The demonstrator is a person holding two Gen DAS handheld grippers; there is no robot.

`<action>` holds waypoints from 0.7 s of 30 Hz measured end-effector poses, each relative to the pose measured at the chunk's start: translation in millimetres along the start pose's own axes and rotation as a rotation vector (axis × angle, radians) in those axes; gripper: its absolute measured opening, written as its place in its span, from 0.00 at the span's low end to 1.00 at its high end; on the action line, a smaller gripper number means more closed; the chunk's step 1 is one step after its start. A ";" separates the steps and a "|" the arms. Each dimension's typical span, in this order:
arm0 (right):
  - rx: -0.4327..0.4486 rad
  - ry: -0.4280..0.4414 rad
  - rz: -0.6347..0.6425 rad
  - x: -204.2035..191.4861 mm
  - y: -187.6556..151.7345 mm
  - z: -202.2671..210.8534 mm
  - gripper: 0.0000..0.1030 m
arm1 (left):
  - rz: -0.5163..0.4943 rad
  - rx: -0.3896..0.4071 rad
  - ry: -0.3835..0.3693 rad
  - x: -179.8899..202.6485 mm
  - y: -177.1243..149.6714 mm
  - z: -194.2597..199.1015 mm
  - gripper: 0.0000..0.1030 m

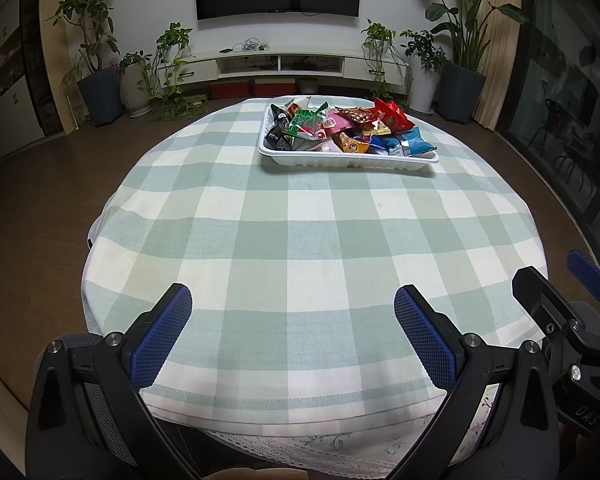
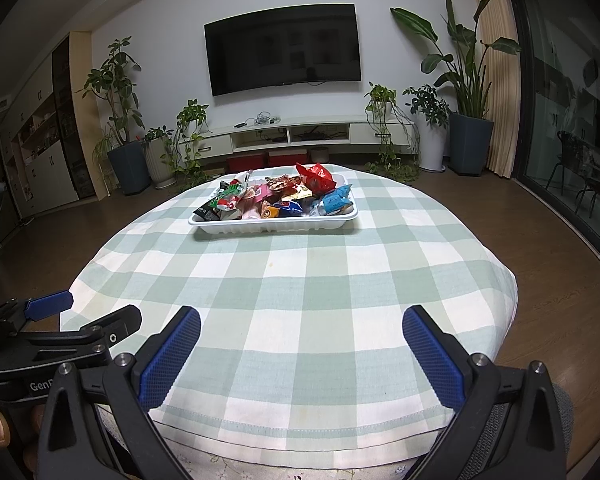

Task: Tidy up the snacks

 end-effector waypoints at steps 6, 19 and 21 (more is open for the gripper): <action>-0.002 -0.001 0.000 -0.1 0.5 0.6 1.00 | -0.001 0.000 0.000 0.1 0.0 -0.1 1.00; -0.043 -0.016 -0.011 0.5 -10.7 6.9 1.00 | -0.002 -0.004 0.000 -0.1 -2.2 -0.8 1.00; -0.049 -0.018 -0.012 2.8 -10.2 7.0 1.00 | -0.004 -0.004 0.001 -0.8 -3.7 -1.2 1.00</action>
Point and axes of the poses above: each gripper's, at about its wrist camera, not at the fingertips, and z roughly against the way its jaws point, x to its right, y to its top, the point moved 6 cm from there along -z, roughly the way its jaws point, and after that the axes turned 1 degree about -x, right-handed, at the moved point
